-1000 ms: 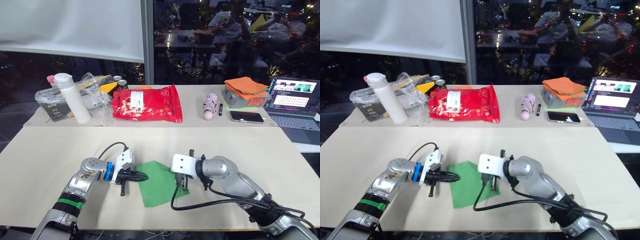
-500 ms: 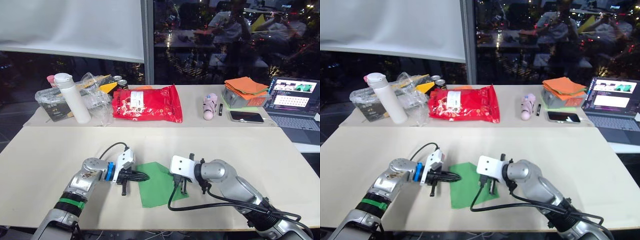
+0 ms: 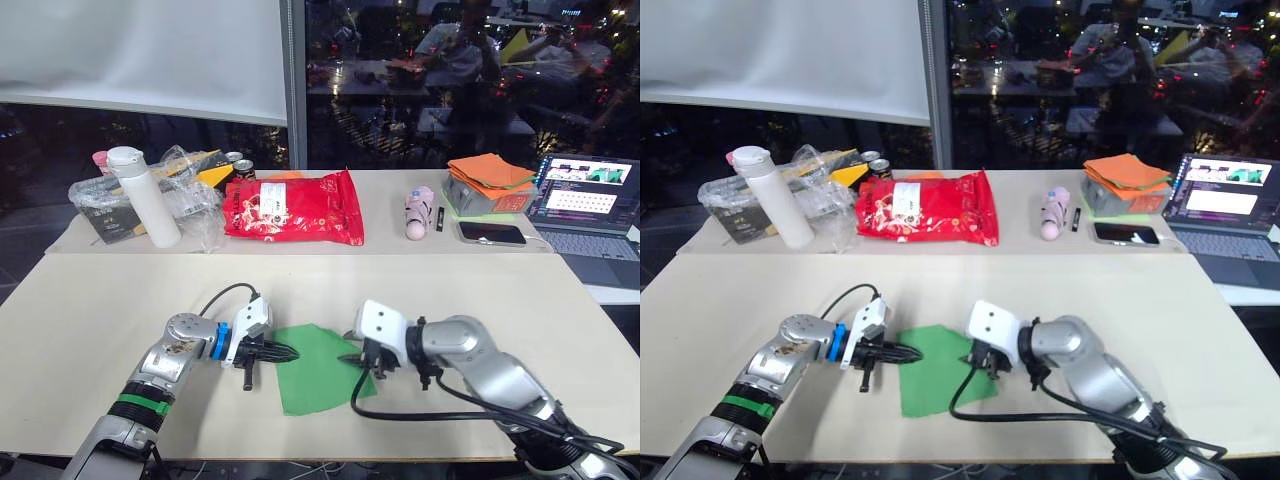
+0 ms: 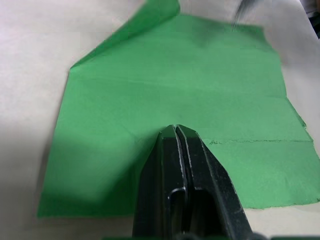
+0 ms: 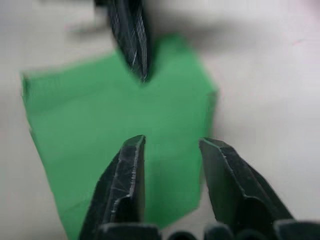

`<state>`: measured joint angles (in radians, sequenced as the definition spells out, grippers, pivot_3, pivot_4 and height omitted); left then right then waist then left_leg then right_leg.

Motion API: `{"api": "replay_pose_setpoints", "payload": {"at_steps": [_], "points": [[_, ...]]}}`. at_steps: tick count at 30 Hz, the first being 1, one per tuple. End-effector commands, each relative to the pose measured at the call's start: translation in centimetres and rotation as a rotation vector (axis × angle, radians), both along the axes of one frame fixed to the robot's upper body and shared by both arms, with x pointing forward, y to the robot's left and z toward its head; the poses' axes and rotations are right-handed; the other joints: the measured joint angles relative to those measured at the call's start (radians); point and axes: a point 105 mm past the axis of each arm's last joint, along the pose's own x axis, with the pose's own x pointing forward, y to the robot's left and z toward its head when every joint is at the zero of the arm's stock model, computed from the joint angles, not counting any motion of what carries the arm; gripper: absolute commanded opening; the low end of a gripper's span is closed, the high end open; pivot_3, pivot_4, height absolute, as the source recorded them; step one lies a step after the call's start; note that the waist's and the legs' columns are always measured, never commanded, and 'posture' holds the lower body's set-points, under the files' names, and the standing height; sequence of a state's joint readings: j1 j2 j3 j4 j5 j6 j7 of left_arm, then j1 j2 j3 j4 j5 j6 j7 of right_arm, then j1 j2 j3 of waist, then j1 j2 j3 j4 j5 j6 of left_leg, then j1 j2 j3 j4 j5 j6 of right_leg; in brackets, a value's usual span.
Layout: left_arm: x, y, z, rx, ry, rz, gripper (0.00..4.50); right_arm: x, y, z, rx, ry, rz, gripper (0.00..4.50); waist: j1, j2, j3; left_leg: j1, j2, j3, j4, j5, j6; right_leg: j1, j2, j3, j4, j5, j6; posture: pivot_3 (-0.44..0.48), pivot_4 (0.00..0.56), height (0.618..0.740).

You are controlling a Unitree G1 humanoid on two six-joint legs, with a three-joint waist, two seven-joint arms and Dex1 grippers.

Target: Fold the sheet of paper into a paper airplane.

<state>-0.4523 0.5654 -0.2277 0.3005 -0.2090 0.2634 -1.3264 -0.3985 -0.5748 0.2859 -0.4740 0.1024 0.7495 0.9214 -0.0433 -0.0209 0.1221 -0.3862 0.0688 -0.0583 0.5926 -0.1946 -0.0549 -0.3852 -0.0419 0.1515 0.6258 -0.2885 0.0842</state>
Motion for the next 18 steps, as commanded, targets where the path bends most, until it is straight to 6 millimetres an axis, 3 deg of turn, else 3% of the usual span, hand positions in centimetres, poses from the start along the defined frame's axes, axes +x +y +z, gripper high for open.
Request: {"api": "replay_pose_setpoints", "payload": {"at_steps": [1,3,8,11,18], "points": [[0.0,-0.2,0.0,-0.002,0.003,0.0,0.0,0.8,-1.0,2.2,0.112,-0.001,-0.081,1.88,0.0,0.0,0.0,0.0,0.0,0.0,0.0,0.0,0.0,0.0,0.0,0.0,0.0,0.0,0.0,0.0,0.15,0.725],[-0.1,-0.4,0.0,-0.012,0.006,-0.001,0.0,1.4,-1.1,1.9,0.129,0.003,-0.128,1.64,0.0,0.0,0.0,0.0,0.0,0.0,0.0,0.0,0.0,0.0,0.0,0.0,0.0,0.0,0.0,0.0,0.15,0.725],[-0.3,-0.6,0.1,-0.018,0.008,-0.004,0.0,3.1,-0.8,0.1,0.128,0.017,-0.235,0.04,-0.001,0.0,0.0,-0.001,0.0,0.0,0.0,0.0,0.0,-0.001,0.0,0.0,0.0,0.0,0.0,0.0,0.15,0.725],[-0.2,-0.5,0.2,-0.016,0.007,0.0,0.0,3.6,-0.8,-1.4,0.109,0.05,-0.278,0.04,-0.001,0.0,0.0,0.0,0.0,0.0,0.0,0.0,0.0,0.0,0.0,0.0,0.0,0.0,0.0,0.0,0.15,0.725],[-0.1,-0.5,0.1,-0.015,0.012,0.002,0.0,1.2,1.8,-3.4,0.143,0.193,-0.195,0.04,-0.002,0.0,0.0,-0.001,0.0,0.0,0.0,0.0,0.0,0.0,0.0,0.0,0.001,0.0,0.0,0.0,0.15,0.725]]}}
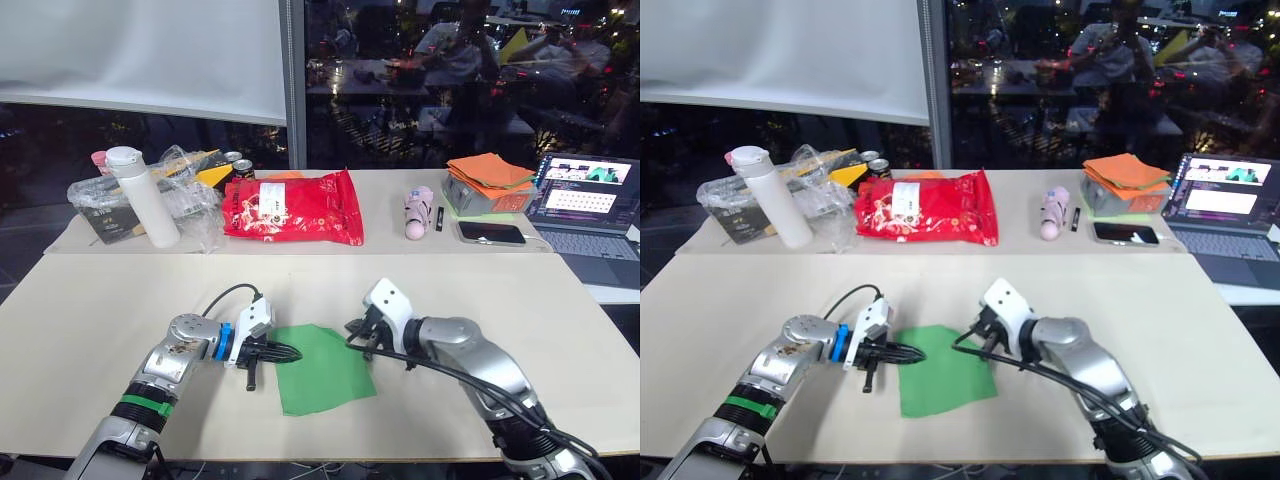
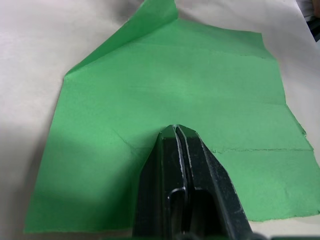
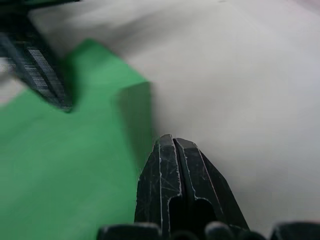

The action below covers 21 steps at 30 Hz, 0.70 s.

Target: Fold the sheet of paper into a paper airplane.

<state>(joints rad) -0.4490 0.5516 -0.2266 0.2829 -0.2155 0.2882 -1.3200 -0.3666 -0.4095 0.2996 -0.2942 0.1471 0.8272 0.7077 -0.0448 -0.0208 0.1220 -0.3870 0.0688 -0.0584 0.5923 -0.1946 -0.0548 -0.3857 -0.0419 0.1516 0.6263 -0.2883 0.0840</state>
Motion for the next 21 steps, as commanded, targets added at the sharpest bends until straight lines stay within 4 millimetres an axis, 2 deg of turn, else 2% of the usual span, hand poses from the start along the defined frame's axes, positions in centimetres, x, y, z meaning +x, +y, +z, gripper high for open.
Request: {"api": "replay_pose_setpoints", "payload": {"at_steps": [1,4,7,10,12,17,21], "points": [[-0.1,-0.1,0.0,0.005,0.005,-0.006,0.0,-1.1,1.1,0.6,0.036,0.014,0.045,0.04,0.0,0.0,0.0,0.0,0.0,0.0,0.0,0.0,0.0,0.0,0.0,0.0,0.0,0.0,0.0,0.0,0.15,0.725],[-0.2,-0.2,-0.1,0.007,0.01,-0.012,0.0,-1.5,1.5,0.3,0.044,0.039,0.047,0.04,0.0,0.0,0.0,0.0,0.0,0.0,0.0,0.0,0.0,0.0,0.0,0.0,0.0,0.0,0.0,0.0,0.15,0.725],[-0.2,-0.5,0.0,0.002,0.011,-0.019,0.0,-1.3,0.8,-0.9,-0.019,0.053,0.003,0.04,0.0,0.0,0.0,0.0,0.0,0.0,0.0,0.0,0.0,0.0,0.0,0.0,0.0,0.0,0.0,0.0,0.15,0.725],[-0.3,-0.5,0.3,-0.006,0.012,-0.022,0.0,-1.0,0.4,-1.1,-0.043,0.055,-0.035,0.04,0.0,0.0,0.0,0.0,0.0,0.0,0.0,0.0,0.0,0.0,0.0,0.0,0.0,0.0,0.0,0.0,0.15,0.725],[-0.1,-0.5,0.9,-0.028,0.012,-0.013,0.0,-1.0,0.4,-1.3,-0.045,0.067,-0.043,0.04,0.0,0.0,0.0,0.0,0.0,0.0,0.0,0.0,0.0,0.0,0.0,0.0,0.0,0.0,0.0,0.0,0.15,0.725],[1.1,-1.6,4.0,-0.177,0.046,0.036,0.0,-1.3,0.5,-1.9,-0.048,0.095,-0.051,0.04,0.0,0.0,0.0,0.0,0.0,0.0,0.0,0.0,0.0,0.0,0.0,0.0,0.0,0.0,0.0,0.0,0.15,0.725],[2.1,-2.5,4.4,-0.179,0.054,0.063,0.0,-1.2,0.5,-1.9,-0.04,0.097,-0.084,0.04,0.0,-0.001,-0.001,0.001,0.0,0.0,0.0,0.0,0.0,0.001,0.0,0.0,0.0,0.0,0.0,0.0,0.15,0.725]]}}
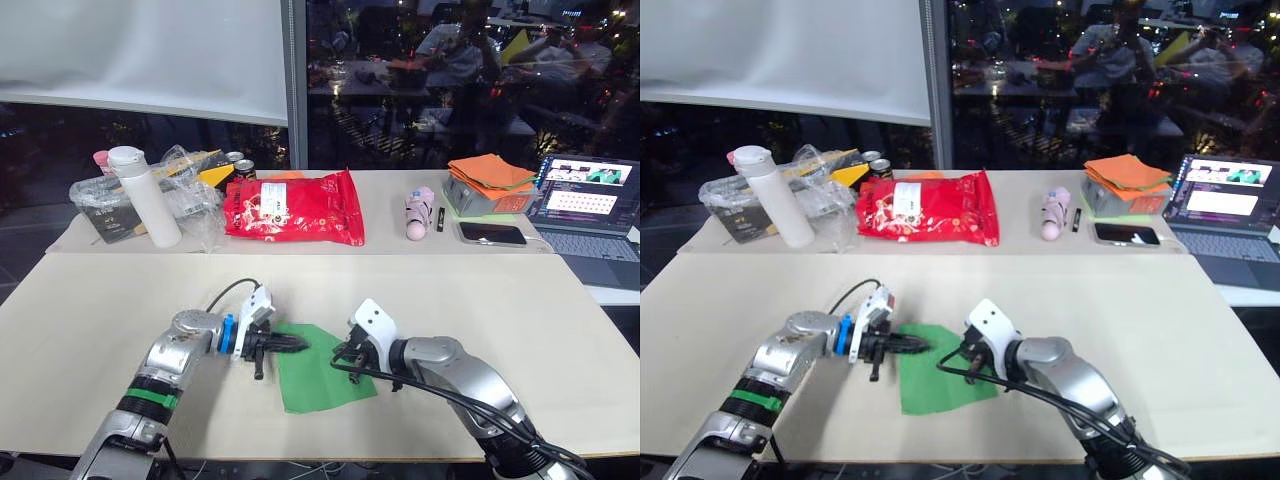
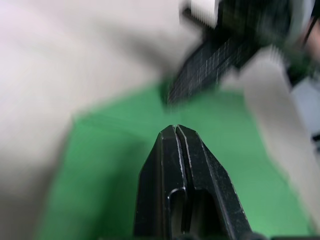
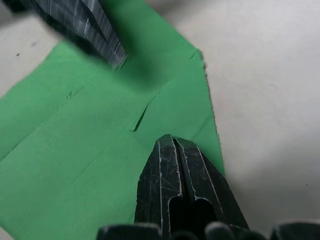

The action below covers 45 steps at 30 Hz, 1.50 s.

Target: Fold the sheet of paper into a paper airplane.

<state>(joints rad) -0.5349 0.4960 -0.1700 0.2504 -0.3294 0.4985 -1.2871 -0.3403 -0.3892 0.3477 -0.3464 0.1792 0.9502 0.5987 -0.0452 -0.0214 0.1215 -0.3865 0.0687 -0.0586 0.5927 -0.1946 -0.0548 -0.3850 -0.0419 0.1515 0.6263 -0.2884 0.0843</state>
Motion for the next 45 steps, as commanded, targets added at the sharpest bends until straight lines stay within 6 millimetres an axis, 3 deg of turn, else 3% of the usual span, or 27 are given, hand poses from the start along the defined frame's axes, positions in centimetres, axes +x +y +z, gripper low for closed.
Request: {"api": "replay_pose_setpoints", "payload": {"at_steps": [1,6,13,19,31,36,45], "points": [[0.8,-0.9,1.0,-0.013,-0.025,0.014,0.0,-0.1,-0.1,-0.4,-0.01,0.02,-0.032,0.04,-0.001,0.0,0.0,0.0,0.0,0.0,0.0,0.0,0.0,0.0,0.0,0.0,0.0,0.0,0.0,0.0,0.15,0.725],[2.2,-2.3,-0.1,0.047,-0.051,0.068,0.0,0.0,0.1,-0.3,0.0,0.019,-0.053,0.04,-0.001,0.0,0.0,0.0,0.0,0.0,0.0,0.0,0.0,0.0,0.0,0.0,0.0,0.0,0.0,0.0,0.15,0.725],[3.1,-2.7,-2.6,0.167,-0.099,0.094,0.0,0.1,0.0,-0.1,-0.005,0.001,-0.08,0.04,-0.001,0.0,0.0,0.0,0.0,0.0,0.0,0.0,0.0,0.0,0.0,0.0,0.0,0.0,0.0,0.0,0.15,0.725],[3.1,-2.5,-4.2,0.229,-0.118,0.109,0.0,1.2,0.3,1.8,0.023,-0.069,-0.087,0.04,0.0,0.0,-0.001,0.001,0.0,0.0,0.0,0.0,0.0,0.001,0.0,0.0,0.0,0.0,0.0,0.0,0.15,0.725],[2.8,-2.4,-4.3,0.204,-0.094,0.131,0.0,2.4,0.8,1.2,0.016,-0.088,-0.102,0.04,0.0,0.0,-0.001,0.001,0.0,0.0,0.0,0.0,0.0,0.001,0.0,0.0,0.001,0.0,0.0,0.0,0.15,0.725],[2.9,-2.6,-4.1,0.192,-0.095,0.127,0.0,2.2,-1.3,0.3,-0.019,-0.07,-0.157,0.04,0.001,0.0,-0.002,0.001,0.0,0.0,0.0,0.0,0.0,0.001,0.0,0.0,0.0,0.0,0.001,0.0,0.15,0.725],[3.2,-3.1,-4.1,0.189,-0.088,0.113,0.0,0.5,-3.6,1.2,-0.021,-0.088,-0.177,0.04,0.003,0.0,-0.002,0.001,-0.001,0.0,0.0,0.0,0.0,0.002,0.0,0.0,0.0,0.0,0.001,0.0,0.15,0.725]]}}
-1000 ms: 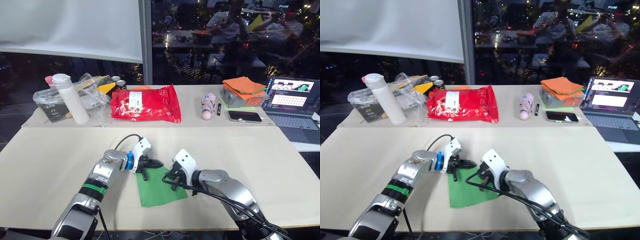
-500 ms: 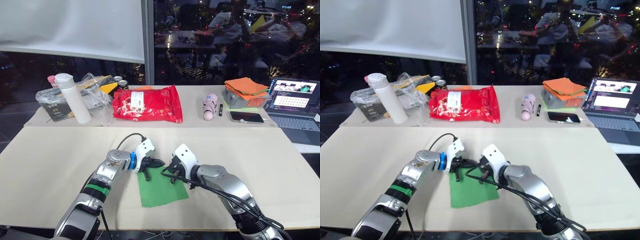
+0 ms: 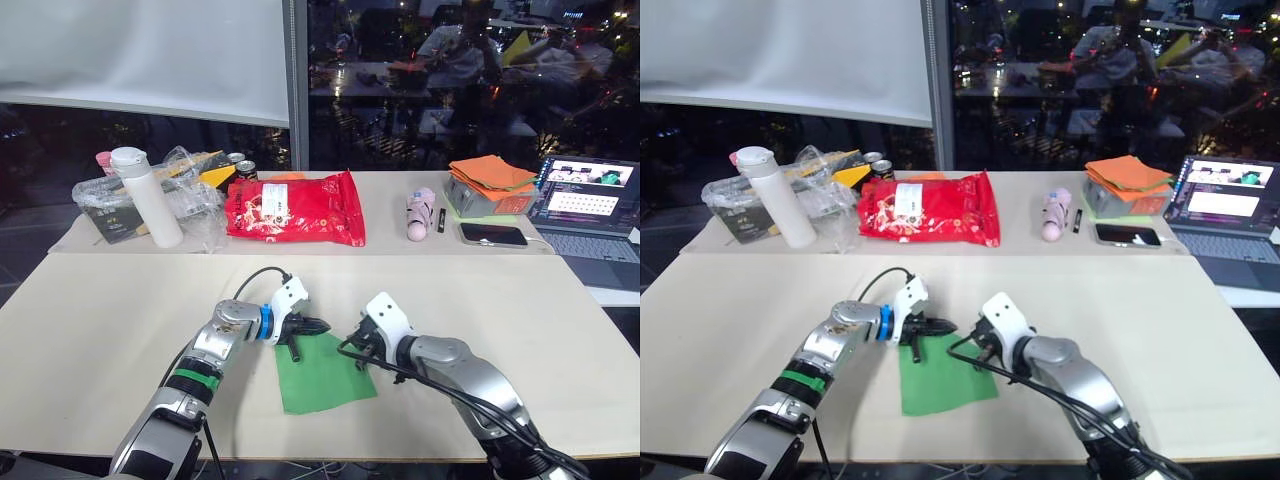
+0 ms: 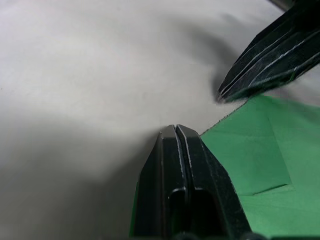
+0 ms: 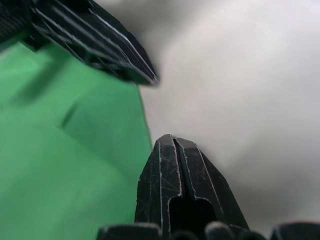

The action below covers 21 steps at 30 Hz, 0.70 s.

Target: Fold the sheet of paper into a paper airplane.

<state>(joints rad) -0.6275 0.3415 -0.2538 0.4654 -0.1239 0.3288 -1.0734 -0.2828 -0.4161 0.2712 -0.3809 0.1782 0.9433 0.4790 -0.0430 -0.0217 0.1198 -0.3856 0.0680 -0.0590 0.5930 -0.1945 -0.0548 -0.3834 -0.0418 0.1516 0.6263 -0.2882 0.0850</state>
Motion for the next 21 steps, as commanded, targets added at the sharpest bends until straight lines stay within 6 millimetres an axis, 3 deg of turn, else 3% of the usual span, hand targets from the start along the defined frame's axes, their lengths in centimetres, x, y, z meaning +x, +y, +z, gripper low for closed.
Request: {"api": "replay_pose_setpoints", "payload": {"at_steps": [1,7,12,21], "points": [[0.0,0.1,-1.0,0.031,0.03,0.002,0.0,-0.8,-0.9,0.9,-0.005,-0.023,-0.002,0.04,0.001,0.0,0.0,0.0,0.0,0.0,0.0,0.0,0.0,0.0,0.0,0.0,0.0,0.0,0.0,0.0,0.15,0.725],[0.2,0.0,-0.9,0.031,0.03,-0.004,0.0,-0.9,-1.2,1.7,0.0,-0.069,-0.008,0.04,-0.001,0.0,0.0,0.0,0.0,0.0,0.0,0.0,0.0,0.0,0.0,0.0,-0.001,0.0,0.0,0.0,0.15,0.725],[0.1,0.0,-0.9,0.03,0.032,-0.012,0.0,-0.4,0.4,3.1,0.034,-0.124,0.035,0.04,0.0,0.0,0.0,0.0,0.0,0.0,0.0,0.0,0.0,0.0,0.0,0.0,0.0,0.0,0.0,0.0,0.15,0.725],[-0.1,0.4,-0.9,0.034,0.032,-0.011,0.0,-1.6,0.8,-0.3,0.0,-0.011,0.055,0.04,-0.001,-0.001,0.0,-0.001,0.0,0.0,0.0,0.0,0.0,0.0,0.0,0.0,-0.001,0.0,0.0,0.0,0.15,0.725]]}}
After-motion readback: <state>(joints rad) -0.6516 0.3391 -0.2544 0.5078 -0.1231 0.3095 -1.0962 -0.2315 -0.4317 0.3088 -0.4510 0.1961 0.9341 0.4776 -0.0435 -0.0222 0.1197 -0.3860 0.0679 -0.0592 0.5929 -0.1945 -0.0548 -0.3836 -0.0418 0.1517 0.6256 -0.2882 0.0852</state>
